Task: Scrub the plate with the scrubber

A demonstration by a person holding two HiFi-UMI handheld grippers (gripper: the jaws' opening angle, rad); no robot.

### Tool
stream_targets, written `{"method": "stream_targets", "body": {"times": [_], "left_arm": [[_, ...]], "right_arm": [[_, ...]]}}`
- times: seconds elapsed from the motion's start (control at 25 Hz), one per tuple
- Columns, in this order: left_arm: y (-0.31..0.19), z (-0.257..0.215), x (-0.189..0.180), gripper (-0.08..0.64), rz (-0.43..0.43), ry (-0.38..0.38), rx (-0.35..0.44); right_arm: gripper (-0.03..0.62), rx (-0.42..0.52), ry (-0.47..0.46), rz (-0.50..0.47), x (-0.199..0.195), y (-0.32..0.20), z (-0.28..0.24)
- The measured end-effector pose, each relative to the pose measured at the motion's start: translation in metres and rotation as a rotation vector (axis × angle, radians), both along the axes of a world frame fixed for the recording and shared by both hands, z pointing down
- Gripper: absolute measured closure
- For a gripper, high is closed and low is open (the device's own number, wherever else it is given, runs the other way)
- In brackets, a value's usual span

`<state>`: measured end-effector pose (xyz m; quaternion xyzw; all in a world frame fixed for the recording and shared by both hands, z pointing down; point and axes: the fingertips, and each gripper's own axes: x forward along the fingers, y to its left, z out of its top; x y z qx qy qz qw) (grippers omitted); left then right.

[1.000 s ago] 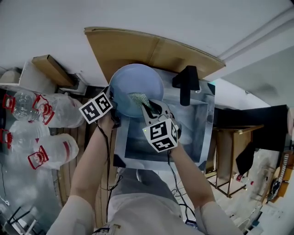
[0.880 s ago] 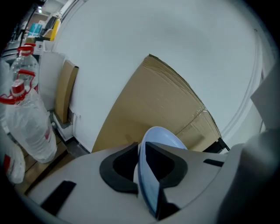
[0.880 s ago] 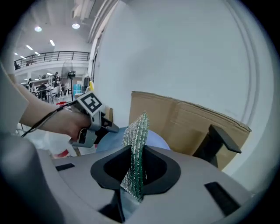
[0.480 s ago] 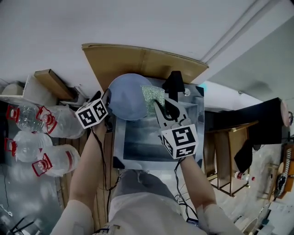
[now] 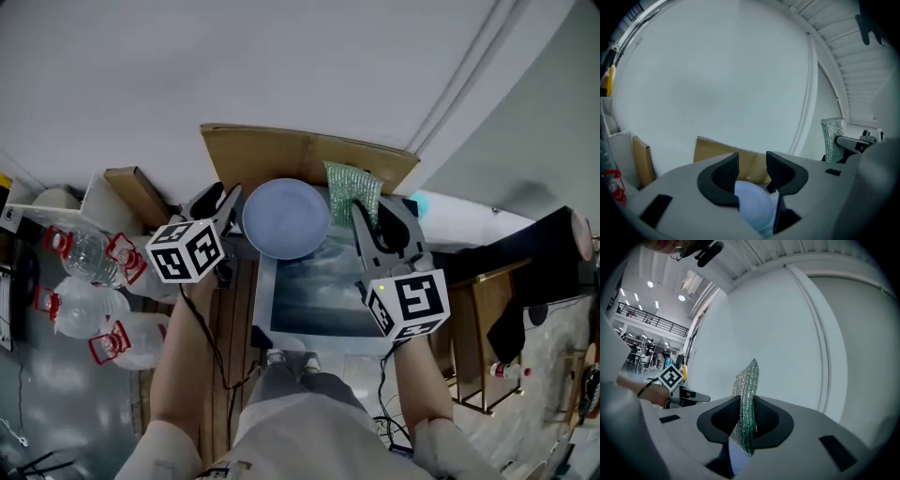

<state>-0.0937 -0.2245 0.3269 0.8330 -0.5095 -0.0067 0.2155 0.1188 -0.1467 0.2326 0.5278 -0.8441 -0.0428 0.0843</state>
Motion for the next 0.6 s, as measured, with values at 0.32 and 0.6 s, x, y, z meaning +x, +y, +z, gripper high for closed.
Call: {"method": "stream_targets", "body": {"times": [0.32,0.6], "left_arm": [[0.057,-0.123,0.011,0.398,0.068,-0.038,0.252],[0.101,-0.175,0.018,0.465,0.099,-0.055,0.378]], "right_arm": [[0.491,0.140,-0.088,-0.022,0.003,0.046,-0.086],[0.489,0.217,-0.053,-0.039,0.011,0.084,-0.134]]}}
